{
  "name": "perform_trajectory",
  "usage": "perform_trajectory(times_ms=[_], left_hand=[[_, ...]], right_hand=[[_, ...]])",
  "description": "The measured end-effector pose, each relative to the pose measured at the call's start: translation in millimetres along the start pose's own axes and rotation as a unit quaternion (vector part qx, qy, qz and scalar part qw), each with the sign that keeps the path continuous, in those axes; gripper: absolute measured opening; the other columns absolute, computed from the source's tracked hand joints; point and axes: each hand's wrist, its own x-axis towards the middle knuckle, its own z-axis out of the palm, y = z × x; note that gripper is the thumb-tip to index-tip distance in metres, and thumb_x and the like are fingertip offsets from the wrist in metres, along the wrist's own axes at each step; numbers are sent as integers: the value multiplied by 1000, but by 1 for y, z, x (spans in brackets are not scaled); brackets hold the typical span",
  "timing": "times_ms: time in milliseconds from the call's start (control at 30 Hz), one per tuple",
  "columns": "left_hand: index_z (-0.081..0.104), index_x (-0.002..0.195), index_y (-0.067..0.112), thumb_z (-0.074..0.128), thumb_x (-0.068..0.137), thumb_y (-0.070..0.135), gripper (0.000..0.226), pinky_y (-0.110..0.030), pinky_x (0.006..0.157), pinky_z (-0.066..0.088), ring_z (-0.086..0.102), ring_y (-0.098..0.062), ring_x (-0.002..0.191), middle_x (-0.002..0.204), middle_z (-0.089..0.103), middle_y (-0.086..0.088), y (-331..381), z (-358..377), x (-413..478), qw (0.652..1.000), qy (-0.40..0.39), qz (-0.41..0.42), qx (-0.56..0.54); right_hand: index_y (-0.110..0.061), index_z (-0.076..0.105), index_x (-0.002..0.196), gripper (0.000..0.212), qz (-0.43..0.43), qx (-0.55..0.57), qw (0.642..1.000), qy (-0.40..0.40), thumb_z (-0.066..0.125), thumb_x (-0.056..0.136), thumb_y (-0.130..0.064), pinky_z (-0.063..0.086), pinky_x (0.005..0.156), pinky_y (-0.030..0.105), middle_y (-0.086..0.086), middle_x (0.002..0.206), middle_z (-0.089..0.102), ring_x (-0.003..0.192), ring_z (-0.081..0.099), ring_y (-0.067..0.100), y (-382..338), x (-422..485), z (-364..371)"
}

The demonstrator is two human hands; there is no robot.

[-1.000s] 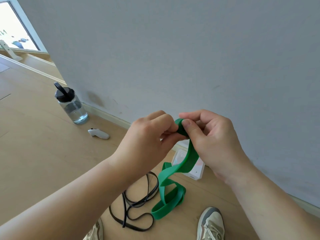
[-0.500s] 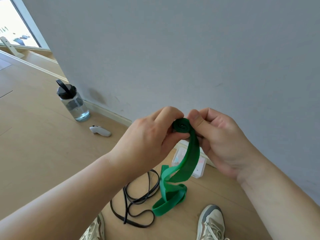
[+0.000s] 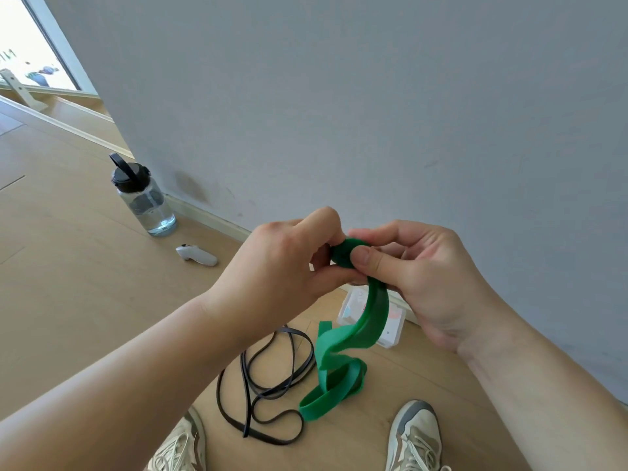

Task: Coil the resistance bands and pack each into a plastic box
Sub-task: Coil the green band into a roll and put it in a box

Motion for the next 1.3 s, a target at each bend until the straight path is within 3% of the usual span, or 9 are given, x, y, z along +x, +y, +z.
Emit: perform_trajectory(times_ms=[100, 200, 333, 467, 600, 767, 967, 1200, 1300], left_hand=[[64, 118, 17, 76, 93, 29, 30, -20, 65, 53, 65, 1, 76, 87, 69, 16, 4, -3, -1, 998, -67, 7, -21], [62, 135, 26, 62, 100, 29, 35, -37, 61, 57, 67, -14, 78, 100, 66, 9, 6, -5, -1, 995, -71, 53, 41], [67, 128, 14, 67, 98, 21, 30, -40, 65, 57, 62, -18, 88, 114, 62, -2, 5, 0, -1, 995, -41, 67, 62], [64, 121, 7, 67, 97, 12, 25, -34, 75, 55, 62, -18, 94, 112, 64, -2, 7, 5, -2, 997, -18, 47, 52], [63, 118, 2, 65, 98, 14, 24, -37, 72, 56, 59, -19, 90, 111, 62, -7, 8, 3, 3, 998, 20, 35, 58], [63, 112, -2, 66, 98, 13, 21, -37, 64, 55, 58, -19, 80, 105, 60, -10, 10, 0, 9, 994, 65, 60, 67], [63, 94, -3, 82, 87, 7, 23, -35, 58, 55, 67, -22, 71, 92, 58, -10, 11, 2, 11, 991, 123, 39, 21], [69, 99, 2, 82, 87, 7, 18, -33, 76, 64, 73, -15, 84, 97, 61, 0, 8, -13, 7, 998, 4, 4, -68], [67, 124, 14, 78, 91, 28, 38, -33, 76, 61, 68, -8, 95, 113, 63, 7, 9, -27, 4, 999, -14, 31, 2]], right_hand=[[-10, 79, 92, 18, -11, -39, 999, 27, 76, 83, 5, 62, 74, 32, 13, 80, 80, 73, 77, 26, -2, 3, -5], [-9, 77, 91, 12, -12, -56, 998, 27, 76, 86, 2, 62, 75, 38, 17, 80, 79, 73, 75, 34, -4, 2, -7], [-10, 69, 100, 15, 10, -60, 998, 29, 76, 88, -5, 62, 84, 46, 15, 84, 80, 85, 76, 43, -3, 2, -6], [-6, 62, 107, 40, 48, 34, 998, 36, 82, 76, -21, 60, 87, 47, 23, 93, 78, 81, 74, 36, 0, 2, -3], [-3, 68, 101, 41, 50, 141, 988, 37, 82, 70, -27, 61, 84, 37, 22, 100, 78, 83, 75, 28, 2, 4, 2], [-13, 82, 88, 35, -9, 99, 993, 57, 87, 58, -30, 59, 89, 42, 22, 96, 78, 85, 75, 30, -1, 5, -2], [-5, 73, 110, 34, -25, 155, 987, 19, 73, 76, -14, 60, 88, 41, 22, 106, 78, 102, 75, 38, -5, 4, 8], [-14, 76, 95, 18, -55, -8, 996, 71, 71, 91, 3, 62, 82, 37, 15, 85, 80, 78, 75, 31, -14, 0, 7], [-12, 76, 98, 17, -48, -35, 997, 39, 70, 91, 3, 63, 85, 45, 16, 84, 79, 79, 74, 37, -19, -4, 5]])
